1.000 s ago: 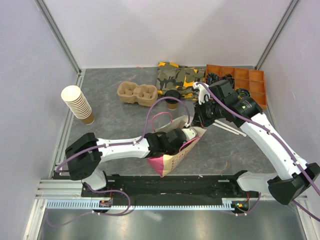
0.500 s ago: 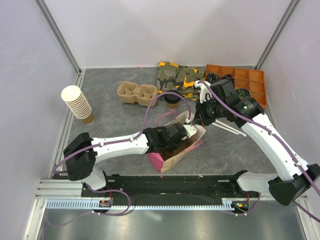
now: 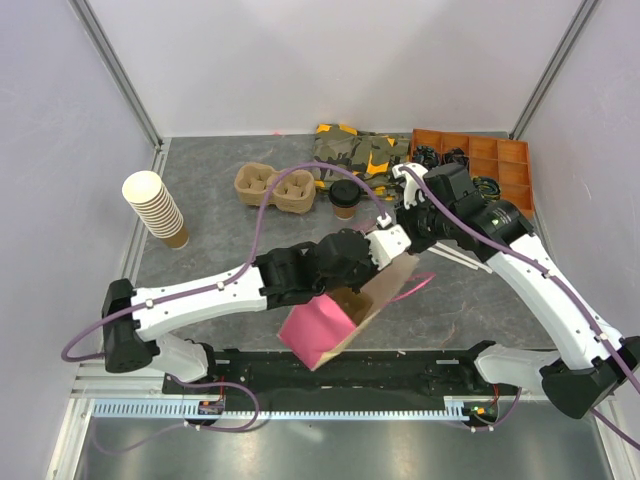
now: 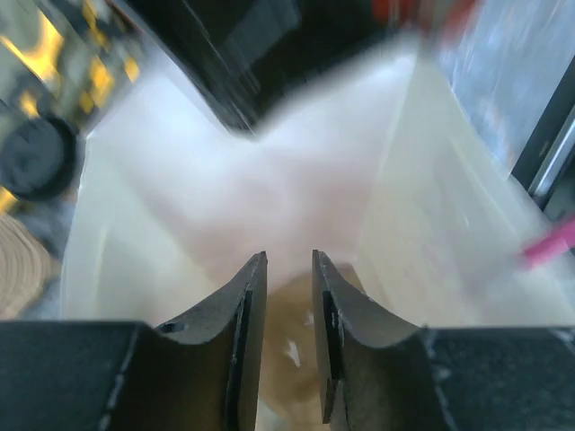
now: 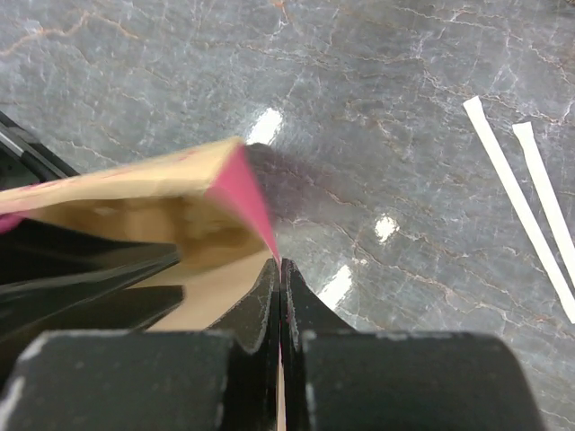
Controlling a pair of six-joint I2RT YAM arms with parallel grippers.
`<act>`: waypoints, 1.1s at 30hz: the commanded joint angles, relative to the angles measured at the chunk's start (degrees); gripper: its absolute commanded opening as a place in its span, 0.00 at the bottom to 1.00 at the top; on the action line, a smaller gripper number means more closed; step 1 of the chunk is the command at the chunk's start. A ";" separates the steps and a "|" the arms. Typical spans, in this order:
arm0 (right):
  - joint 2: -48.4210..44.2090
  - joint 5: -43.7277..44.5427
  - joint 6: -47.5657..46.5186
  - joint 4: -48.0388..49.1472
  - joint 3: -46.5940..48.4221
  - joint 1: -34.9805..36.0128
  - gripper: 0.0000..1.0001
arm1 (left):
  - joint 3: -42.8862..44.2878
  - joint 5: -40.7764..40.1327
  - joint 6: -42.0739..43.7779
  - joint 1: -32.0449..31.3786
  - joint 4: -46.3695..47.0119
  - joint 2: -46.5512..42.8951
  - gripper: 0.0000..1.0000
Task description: Pack the takeout coffee
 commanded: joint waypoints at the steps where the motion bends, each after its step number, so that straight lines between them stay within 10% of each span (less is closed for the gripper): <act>1: -0.31 2.69 -0.68 0.35 -0.23 0.20 0.00 | 1.74 -0.80 2.75 -0.32 4.08 -3.67 0.31; 19: -9.44 9.81 -3.49 6.33 -0.06 0.11 0.00 | 5.60 4.13 7.06 0.73 12.61 -19.07 0.50; 24: -12.78 5.69 -7.17 6.59 -1.29 0.28 0.00 | 8.77 4.04 2.50 11.07 9.72 -19.50 0.70; 33: -8.58 -7.49 -26.95 -3.60 7.05 0.20 0.00 | 5.52 18.09 -12.19 35.61 0.31 -17.84 0.74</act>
